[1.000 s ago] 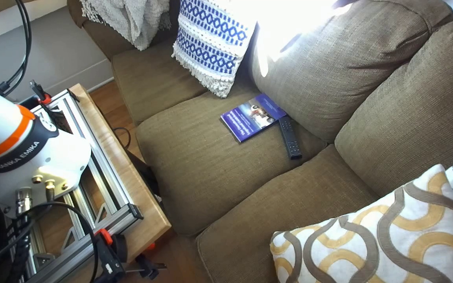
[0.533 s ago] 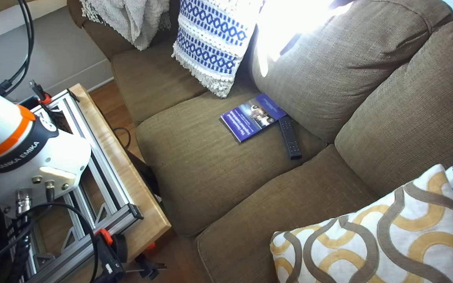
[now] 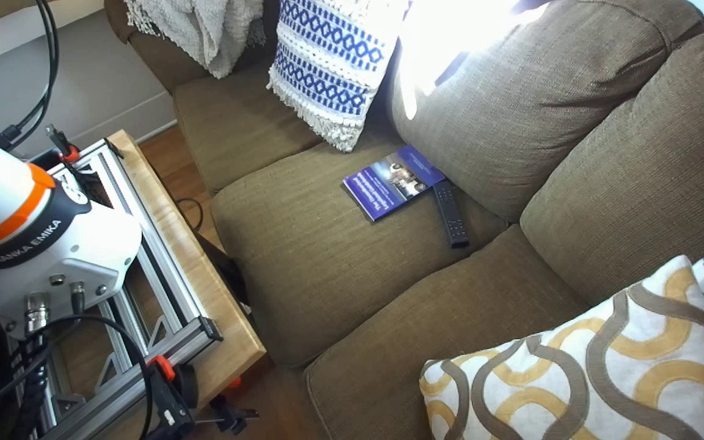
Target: Put the white towel on the backrest of the chair
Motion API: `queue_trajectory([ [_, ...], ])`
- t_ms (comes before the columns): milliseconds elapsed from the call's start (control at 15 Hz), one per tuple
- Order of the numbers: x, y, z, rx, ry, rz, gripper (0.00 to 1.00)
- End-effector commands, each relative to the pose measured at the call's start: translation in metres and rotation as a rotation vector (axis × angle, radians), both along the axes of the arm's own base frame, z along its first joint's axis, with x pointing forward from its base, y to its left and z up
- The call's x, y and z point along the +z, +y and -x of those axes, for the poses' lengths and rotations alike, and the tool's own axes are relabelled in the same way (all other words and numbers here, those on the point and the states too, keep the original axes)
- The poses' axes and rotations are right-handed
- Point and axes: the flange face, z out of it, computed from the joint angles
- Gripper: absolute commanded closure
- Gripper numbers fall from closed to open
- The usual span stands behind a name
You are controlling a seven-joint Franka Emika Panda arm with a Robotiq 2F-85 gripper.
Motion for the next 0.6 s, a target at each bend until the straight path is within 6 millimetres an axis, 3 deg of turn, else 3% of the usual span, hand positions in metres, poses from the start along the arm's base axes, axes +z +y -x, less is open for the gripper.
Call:
queue_trajectory([
  [0, -0.034, 0.000, -0.007, -0.015, -0.029, -0.012, 0.00],
  [67, -0.041, -0.001, -0.009, -0.011, -0.043, -0.008, 0.05],
  [133, -0.048, -0.002, -0.010, -0.012, -0.051, -0.009, 0.25],
  [533, -0.085, -0.004, -0.017, -0.012, -0.135, 0.004, 0.72],
])
